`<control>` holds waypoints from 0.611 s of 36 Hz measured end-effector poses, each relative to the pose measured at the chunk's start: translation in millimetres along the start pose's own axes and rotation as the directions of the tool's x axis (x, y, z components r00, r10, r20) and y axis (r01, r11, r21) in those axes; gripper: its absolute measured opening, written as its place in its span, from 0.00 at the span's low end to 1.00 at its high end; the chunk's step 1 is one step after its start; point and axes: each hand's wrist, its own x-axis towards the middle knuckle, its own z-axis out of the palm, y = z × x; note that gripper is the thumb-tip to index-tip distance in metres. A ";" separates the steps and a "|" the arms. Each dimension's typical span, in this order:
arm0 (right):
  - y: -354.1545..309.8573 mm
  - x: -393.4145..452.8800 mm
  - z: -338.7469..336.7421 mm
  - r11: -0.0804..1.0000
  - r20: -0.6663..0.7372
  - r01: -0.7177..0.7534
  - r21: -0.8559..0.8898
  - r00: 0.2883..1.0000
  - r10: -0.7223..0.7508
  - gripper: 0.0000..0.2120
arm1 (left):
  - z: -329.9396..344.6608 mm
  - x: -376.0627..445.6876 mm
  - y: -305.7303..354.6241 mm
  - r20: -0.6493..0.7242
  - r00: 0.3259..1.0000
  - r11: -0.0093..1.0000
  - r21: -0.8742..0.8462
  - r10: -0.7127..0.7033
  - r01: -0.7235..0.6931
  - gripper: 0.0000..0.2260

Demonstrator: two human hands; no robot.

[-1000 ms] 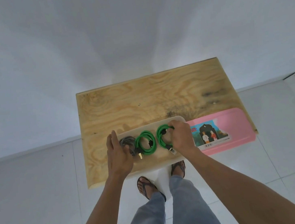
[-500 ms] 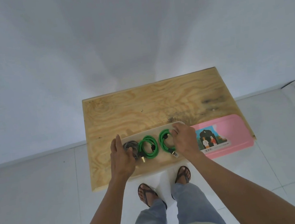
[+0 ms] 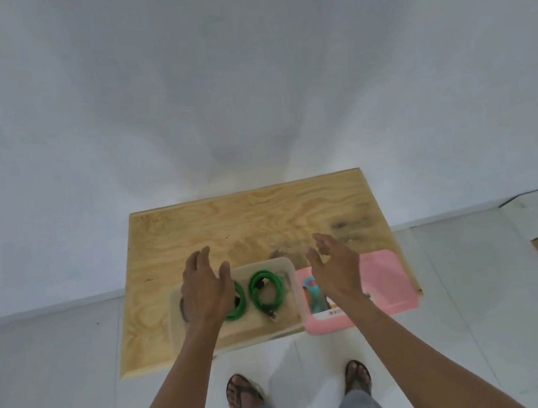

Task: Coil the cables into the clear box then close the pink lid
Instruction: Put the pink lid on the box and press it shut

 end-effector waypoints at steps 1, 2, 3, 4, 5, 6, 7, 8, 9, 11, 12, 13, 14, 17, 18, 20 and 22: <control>9.0 3.8 -11.0 1.000 -0.016 -0.010 0.011 1.000 0.010 0.17 | 8.3 -3.0 13.7 -0.004 1.000 1.000 -0.010 0.030 -0.030 0.23; 19.6 7.3 -23.3 1.000 -0.028 -0.025 0.019 0.999 0.025 0.16 | 18.2 -7.1 27.9 -0.005 0.998 0.998 -0.019 0.059 -0.059 0.23; 30.5 10.9 -35.6 0.999 -0.034 -0.040 0.018 0.999 0.040 0.16 | 28.7 -12.6 42.4 -0.005 0.997 0.996 -0.031 0.082 -0.082 0.22; 43.0 14.1 -48.2 0.998 -0.034 -0.056 -0.001 0.998 0.056 0.16 | 40.3 -19.4 56.6 0.003 0.996 0.995 -0.043 0.094 -0.094 0.21; 57.2 17.4 -60.1 0.997 -0.029 -0.074 -0.024 0.997 0.073 0.16 | 52.6 -27.6 70.5 0.016 0.994 0.993 -0.049 0.105 -0.104 0.21; 71.5 20.6 -71.4 0.995 -0.019 -0.093 -0.040 0.996 0.092 0.17 | 65.8 -36.3 83.2 0.032 0.993 0.992 -0.049 0.117 -0.115 0.20; 85.4 24.0 -82.0 0.992 -0.007 -0.110 -0.056 0.994 0.110 0.18 | 79.1 -44.8 95.3 0.048 0.990 0.990 -0.044 0.132 -0.130 0.20; 98.8 27.6 -91.0 0.988 0.008 -0.128 -0.082 0.992 0.129 0.19 | 91.6 -52.5 105.5 0.064 0.988 0.989 -0.039 0.143 -0.141 0.19; 111.5 31.3 -99.1 0.983 0.026 -0.147 -0.108 0.988 0.151 0.21 | 104.9 -59.2 114.2 0.085 0.986 0.989 -0.032 0.145 -0.143 0.19; 134.1 37.2 -112.7 0.971 0.066 -0.187 -0.148 0.978 0.198 0.24 | 131.7 -69.2 125.2 0.146 0.983 0.993 -0.008 0.115 -0.115 0.20; 144.9 39.7 -118.1 0.966 0.085 -0.197 -0.170 0.973 0.213 0.25 | 144.6 -72.6 128.6 0.176 0.981 0.996 0.007 0.084 -0.087 0.21; 154.7 41.9 -122.6 0.959 0.103 -0.207 -0.194 0.968 0.229 0.26 | 156.3 -75.6 131.3 0.200 0.979 0.998 0.025 0.044 -0.050 0.22; 164.0 43.7 -126.3 0.953 0.119 -0.214 -0.214 0.963 0.243 0.28 | 166.6 -77.7 132.8 0.217 0.976 0.999 0.043 -0.004 -0.005 0.23; 187.1 48.0 -132.2 0.942 0.174 -0.208 -0.263 0.950 0.259 0.31 | 189.0 -84.1 132.5 0.236 0.963 0.986 0.135 -0.131 0.101 0.29; 193.1 49.7 -132.6 0.938 0.189 -0.208 -0.277 0.945 0.265 0.32 | 194.7 -85.4 131.0 0.238 0.958 0.978 0.170 -0.160 0.121 0.31; 201.5 54.1 -131.9 0.931 0.211 -0.204 -0.302 0.938 0.274 0.33 | 205.1 -84.7 126.9 0.238 0.952 0.963 0.233 -0.192 0.137 0.34; 208.2 59.0 -129.2 0.931 0.226 -0.202 -0.305 0.934 0.277 0.35 | 214.8 -82.0 123.9 0.233 0.947 0.943 0.298 -0.222 0.148 0.36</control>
